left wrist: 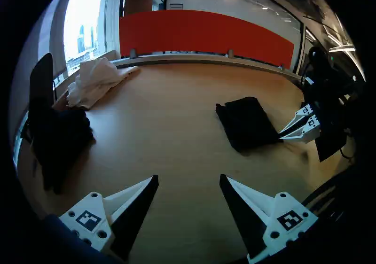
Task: Fold towel
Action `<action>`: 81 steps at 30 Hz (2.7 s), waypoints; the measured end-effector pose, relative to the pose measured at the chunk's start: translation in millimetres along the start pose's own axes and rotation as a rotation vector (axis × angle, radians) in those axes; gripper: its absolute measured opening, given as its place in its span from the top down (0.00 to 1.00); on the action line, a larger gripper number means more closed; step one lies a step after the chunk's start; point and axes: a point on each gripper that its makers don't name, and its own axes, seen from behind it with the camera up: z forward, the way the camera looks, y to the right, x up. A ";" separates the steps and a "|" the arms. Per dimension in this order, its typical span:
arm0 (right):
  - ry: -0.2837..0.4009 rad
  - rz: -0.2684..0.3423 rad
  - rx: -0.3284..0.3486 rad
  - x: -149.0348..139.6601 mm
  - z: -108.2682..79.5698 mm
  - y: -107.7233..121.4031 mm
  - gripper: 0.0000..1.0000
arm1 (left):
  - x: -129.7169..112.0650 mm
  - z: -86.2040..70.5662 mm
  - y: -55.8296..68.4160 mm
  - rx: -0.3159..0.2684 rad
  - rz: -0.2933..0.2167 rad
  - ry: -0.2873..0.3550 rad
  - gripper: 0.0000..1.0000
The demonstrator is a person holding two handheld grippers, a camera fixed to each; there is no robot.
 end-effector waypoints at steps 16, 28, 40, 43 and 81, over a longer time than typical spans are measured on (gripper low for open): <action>0.038 -0.021 -0.018 22.6 -11.9 6.3 0.95 | 0.3 1.3 -3.1 -0.002 -0.003 0.001 0.03; 0.134 -0.051 -0.061 77.4 -37.8 24.0 0.96 | 4.7 -0.3 -5.2 -0.005 -0.007 0.012 0.03; 0.255 -0.087 -0.140 138.4 -86.4 53.0 0.96 | 16.7 -3.3 -3.1 -0.012 -0.004 0.036 0.03; 0.283 -0.087 -0.161 150.9 -101.2 60.5 0.96 | 19.2 -4.4 -1.9 -0.015 -0.003 0.040 0.03; 0.259 -0.017 -0.338 117.0 -197.9 182.5 0.96 | 28.4 -3.8 6.3 -0.033 -0.003 0.038 0.03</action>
